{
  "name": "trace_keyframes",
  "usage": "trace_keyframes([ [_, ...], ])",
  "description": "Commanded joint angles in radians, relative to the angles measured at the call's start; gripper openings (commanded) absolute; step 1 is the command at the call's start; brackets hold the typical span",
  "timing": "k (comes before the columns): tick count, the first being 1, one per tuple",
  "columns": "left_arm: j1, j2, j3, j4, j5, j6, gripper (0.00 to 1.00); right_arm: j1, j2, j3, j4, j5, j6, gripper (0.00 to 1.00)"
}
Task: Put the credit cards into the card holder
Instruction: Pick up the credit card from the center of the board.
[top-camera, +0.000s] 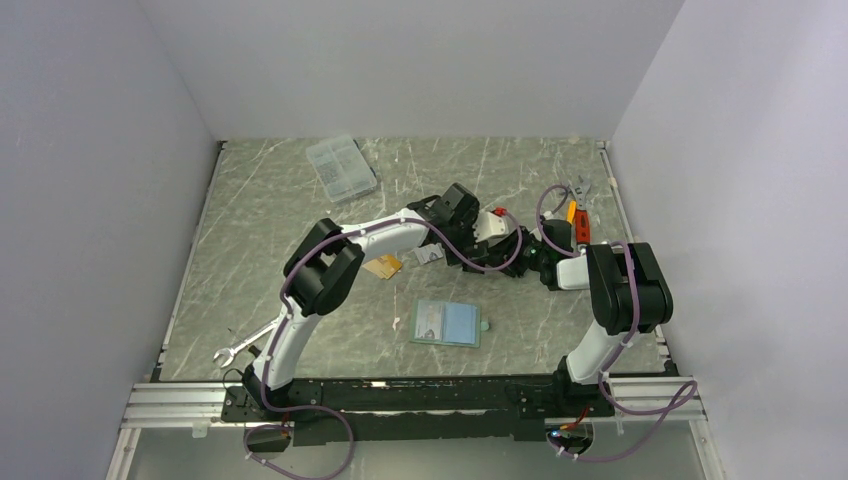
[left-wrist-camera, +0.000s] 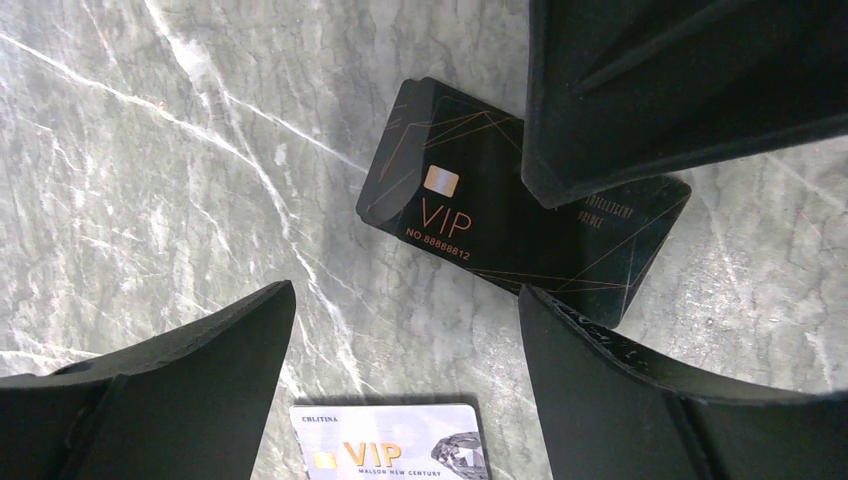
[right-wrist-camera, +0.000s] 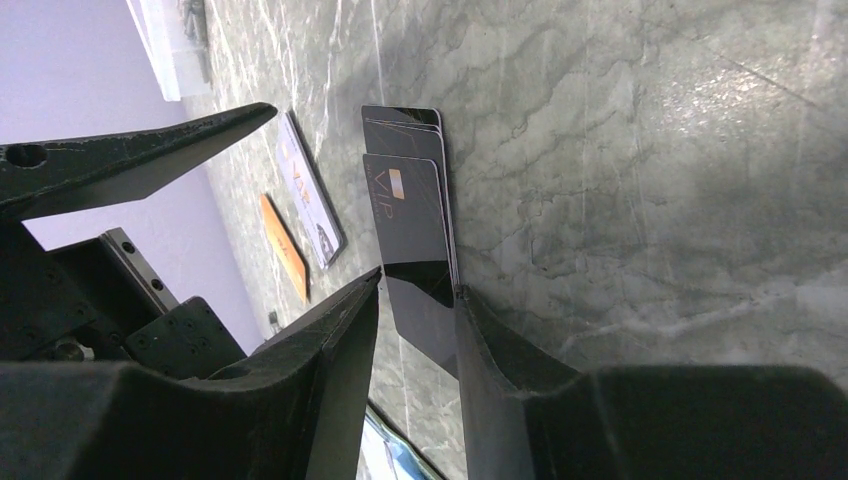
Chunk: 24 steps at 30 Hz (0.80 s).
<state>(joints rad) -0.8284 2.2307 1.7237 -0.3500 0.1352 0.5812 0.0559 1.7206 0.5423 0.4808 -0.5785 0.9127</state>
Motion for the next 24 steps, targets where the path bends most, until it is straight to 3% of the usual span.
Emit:
trace_keyframes([
  [1, -0.006, -0.032, 0.072, -0.003, 0.02, -0.017, 0.88, -0.003, 0.032, -0.042, -0.114, 0.055, -0.037, 0.38],
  [24, -0.017, 0.063, 0.103, -0.035, -0.018, 0.009, 0.87, -0.014, 0.011, -0.069, -0.119, 0.054, -0.035, 0.37],
])
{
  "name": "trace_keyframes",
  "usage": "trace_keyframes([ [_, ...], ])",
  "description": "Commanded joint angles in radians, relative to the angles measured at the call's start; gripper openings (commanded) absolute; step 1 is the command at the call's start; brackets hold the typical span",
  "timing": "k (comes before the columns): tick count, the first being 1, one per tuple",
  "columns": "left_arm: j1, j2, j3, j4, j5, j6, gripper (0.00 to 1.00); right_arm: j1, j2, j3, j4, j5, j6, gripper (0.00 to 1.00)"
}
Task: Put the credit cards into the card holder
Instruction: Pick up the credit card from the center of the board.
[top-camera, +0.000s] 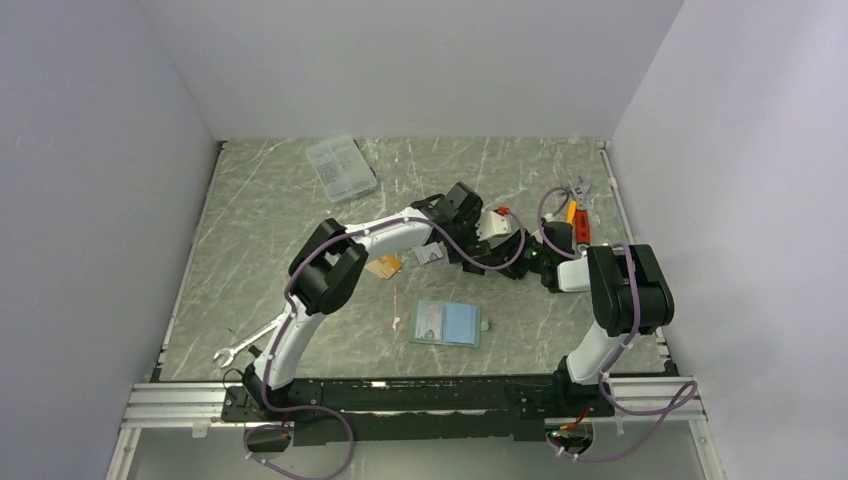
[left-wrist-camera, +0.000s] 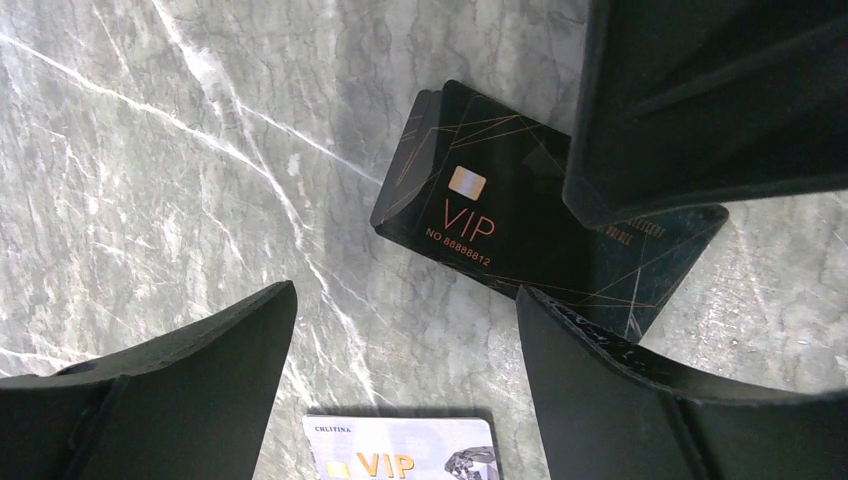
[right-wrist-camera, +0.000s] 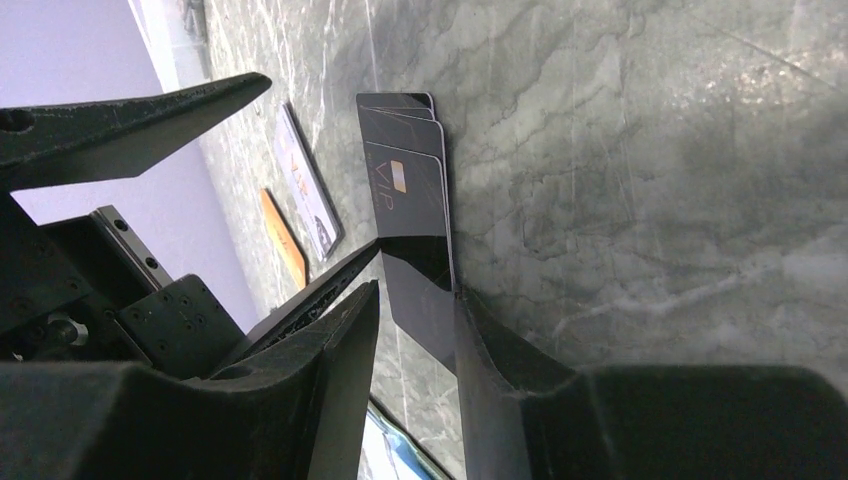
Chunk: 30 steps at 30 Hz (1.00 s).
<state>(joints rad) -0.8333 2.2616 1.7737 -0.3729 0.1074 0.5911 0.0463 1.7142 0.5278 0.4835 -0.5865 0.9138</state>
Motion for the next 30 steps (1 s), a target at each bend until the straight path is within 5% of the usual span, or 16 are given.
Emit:
trace_keyframes([
  [1, -0.012, 0.038, 0.057, -0.015, 0.011, -0.005, 0.87, -0.005, 0.017, -0.058, -0.117, 0.061, -0.035, 0.37],
  [30, -0.07, 0.075, 0.081, -0.119, 0.177, -0.094, 0.86, -0.033, 0.064, -0.171, 0.23, -0.038, 0.12, 0.31],
])
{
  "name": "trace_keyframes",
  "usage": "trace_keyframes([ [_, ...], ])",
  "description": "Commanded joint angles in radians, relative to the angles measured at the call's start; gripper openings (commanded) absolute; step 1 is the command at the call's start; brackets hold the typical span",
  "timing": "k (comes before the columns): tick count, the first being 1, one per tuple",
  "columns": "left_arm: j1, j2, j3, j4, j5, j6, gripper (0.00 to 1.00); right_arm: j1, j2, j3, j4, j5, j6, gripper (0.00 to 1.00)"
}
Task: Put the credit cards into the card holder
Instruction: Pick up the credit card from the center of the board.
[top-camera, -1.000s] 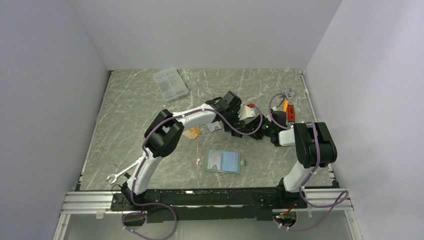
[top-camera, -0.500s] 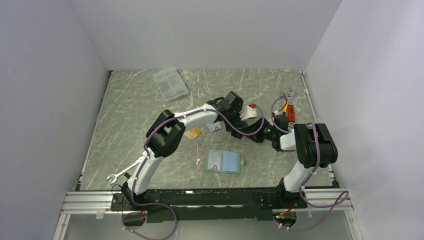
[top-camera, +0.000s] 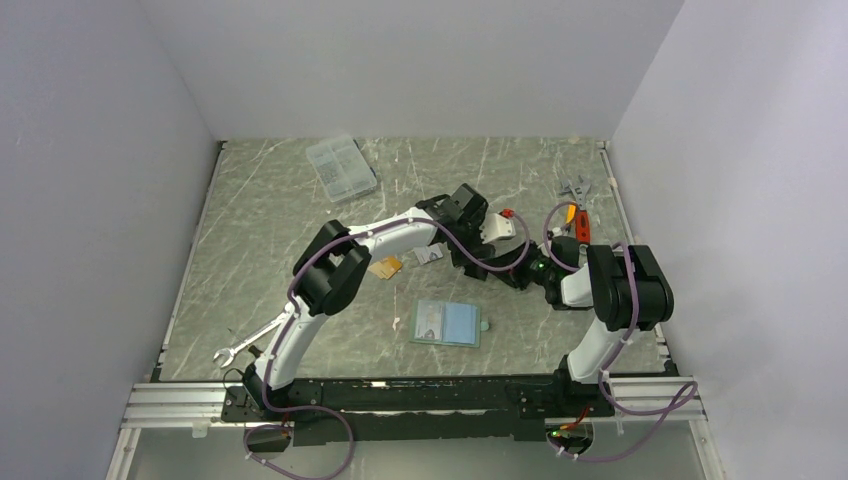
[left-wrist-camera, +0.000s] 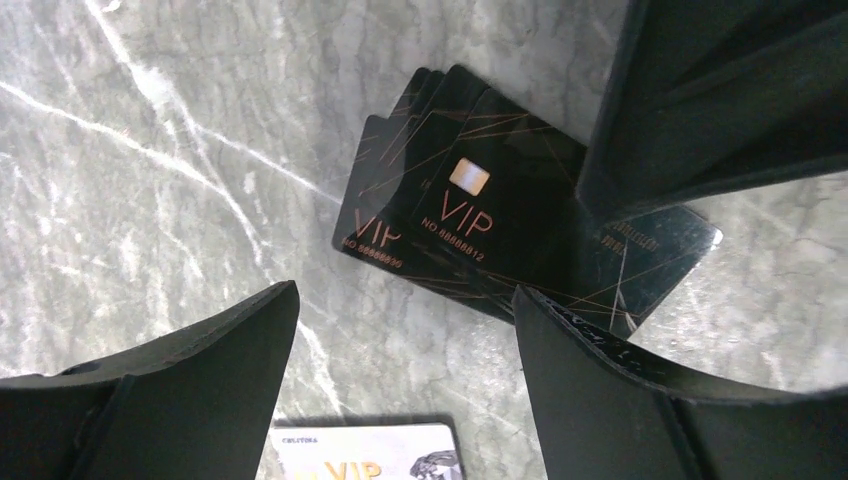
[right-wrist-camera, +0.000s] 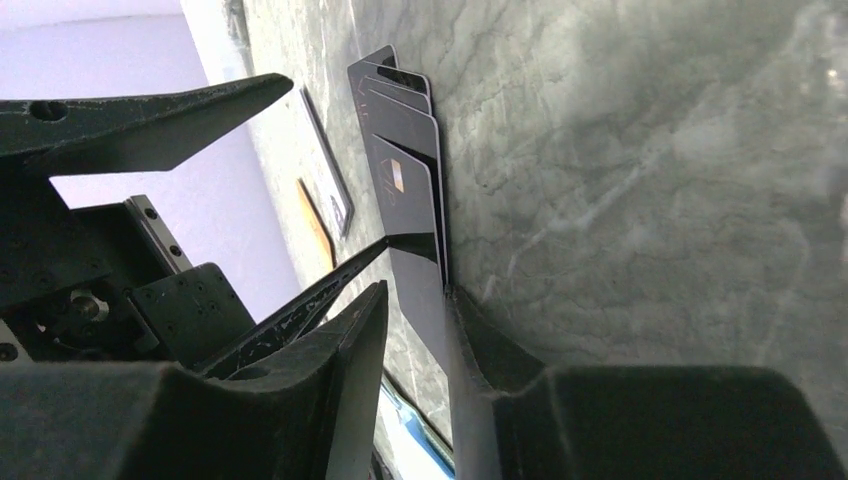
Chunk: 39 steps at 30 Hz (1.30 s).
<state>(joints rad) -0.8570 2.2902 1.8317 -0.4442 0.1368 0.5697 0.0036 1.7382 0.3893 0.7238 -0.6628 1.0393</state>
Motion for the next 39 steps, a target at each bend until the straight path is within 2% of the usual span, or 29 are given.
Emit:
trace_keyframes([
  [1, -0.046, 0.053, 0.03, -0.049, 0.15, -0.075, 0.86, 0.01, 0.039, -0.033, -0.011, 0.038, -0.005, 0.29],
  [8, -0.048, 0.09, 0.092, -0.061, 0.159, -0.084, 0.86, 0.013, 0.025, -0.037, -0.013, 0.033, -0.012, 0.25],
  [14, -0.047, 0.096, 0.087, -0.061, 0.167, -0.097, 0.86, 0.014, -0.005, -0.04, -0.051, 0.043, -0.025, 0.25],
  [24, 0.03, -0.07, 0.083, -0.07, 0.231, -0.138, 0.93, 0.013, -0.039, -0.023, -0.163, 0.088, -0.076, 0.27],
  [28, 0.062, -0.112, 0.046, -0.06, 0.228, -0.131, 0.98, 0.013, -0.079, -0.015, -0.245, 0.122, -0.114, 0.3],
  [39, 0.022, -0.144, -0.141, -0.037, 0.177, 0.001, 0.96, 0.013, -0.16, -0.022, -0.325, 0.141, -0.128, 0.36],
])
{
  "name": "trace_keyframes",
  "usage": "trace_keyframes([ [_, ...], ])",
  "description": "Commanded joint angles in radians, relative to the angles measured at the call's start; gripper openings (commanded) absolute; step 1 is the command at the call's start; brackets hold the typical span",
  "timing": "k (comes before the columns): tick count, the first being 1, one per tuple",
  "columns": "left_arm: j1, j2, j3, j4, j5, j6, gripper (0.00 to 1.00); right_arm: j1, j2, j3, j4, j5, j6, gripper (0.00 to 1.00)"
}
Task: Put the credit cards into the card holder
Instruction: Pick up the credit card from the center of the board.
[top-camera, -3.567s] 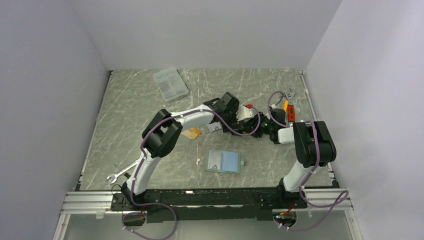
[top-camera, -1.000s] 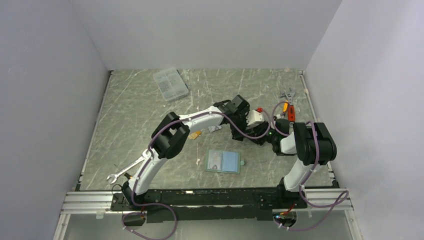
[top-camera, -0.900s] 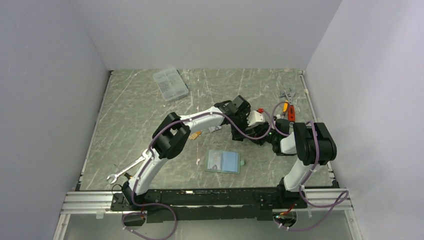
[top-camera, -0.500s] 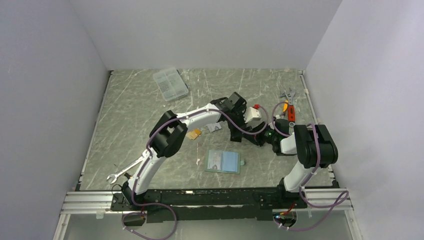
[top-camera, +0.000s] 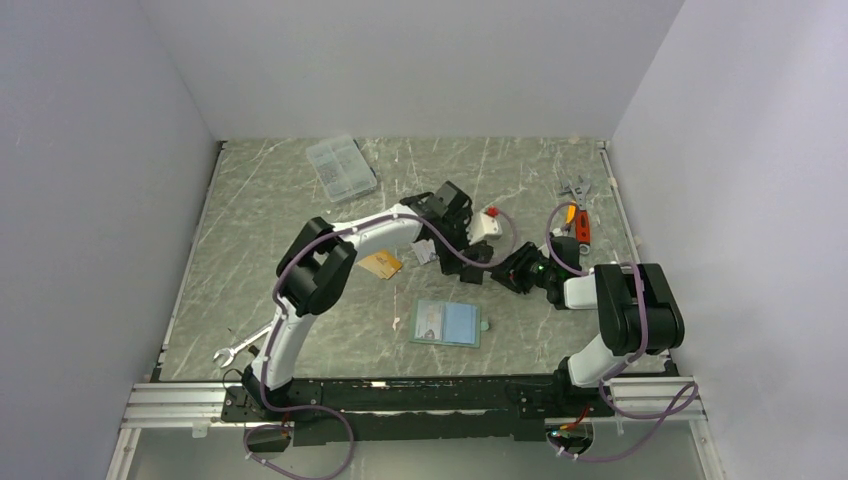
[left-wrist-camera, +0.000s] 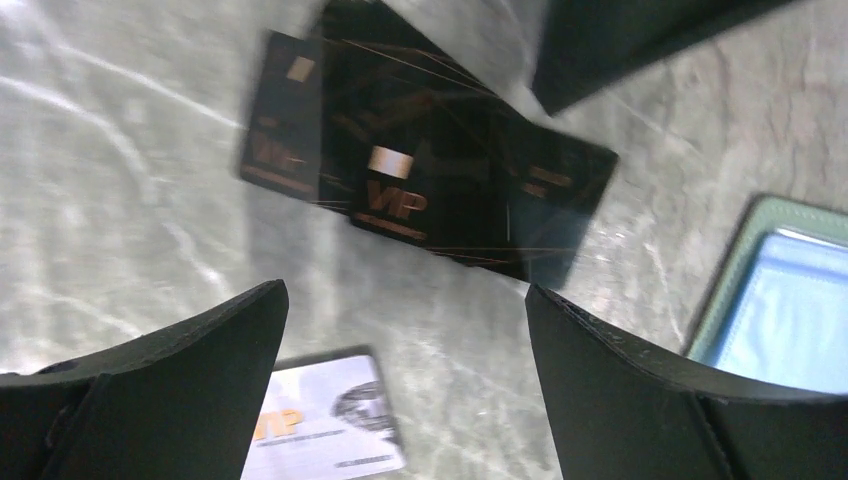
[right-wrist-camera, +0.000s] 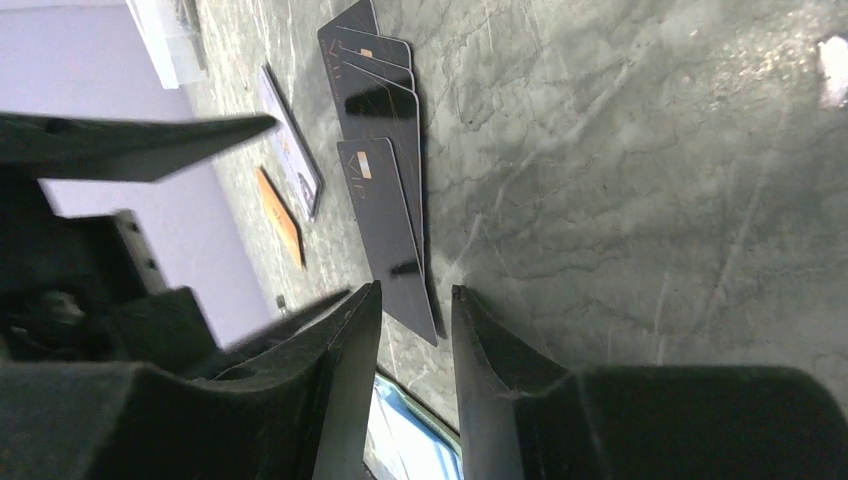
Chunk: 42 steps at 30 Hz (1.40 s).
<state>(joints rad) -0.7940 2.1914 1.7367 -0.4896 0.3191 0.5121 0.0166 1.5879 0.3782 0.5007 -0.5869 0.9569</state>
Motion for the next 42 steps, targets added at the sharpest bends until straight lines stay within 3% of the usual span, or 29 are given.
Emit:
trace_keyframes([
  [1, -0.05, -0.045, -0.053, 0.008, -0.009, 0.064, 0.96, 0.0, -0.01, -0.008, -0.103, 0.061, -0.046, 0.36],
  [12, -0.072, -0.027, -0.062, 0.014, -0.066, 0.09, 0.95, -0.001, -0.02, 0.064, -0.126, 0.043, -0.046, 0.36],
  [20, -0.04, -0.076, -0.025, -0.044, 0.072, 0.064, 0.93, -0.002, -0.008, 0.081, -0.103, 0.023, -0.037, 0.35],
  [25, -0.034, -0.045, 0.016, -0.026, 0.085, 0.003, 0.9, -0.002, -0.003, 0.077, -0.091, 0.019, -0.032, 0.34],
  [31, -0.034, -0.037, -0.016, 0.059, 0.017, -0.053, 0.88, -0.002, 0.002, 0.079, -0.083, 0.019, -0.028, 0.34],
  [42, -0.095, -0.044, -0.116, 0.118, -0.153, 0.054, 0.9, -0.001, 0.014, 0.112, -0.069, 0.013, -0.008, 0.34],
])
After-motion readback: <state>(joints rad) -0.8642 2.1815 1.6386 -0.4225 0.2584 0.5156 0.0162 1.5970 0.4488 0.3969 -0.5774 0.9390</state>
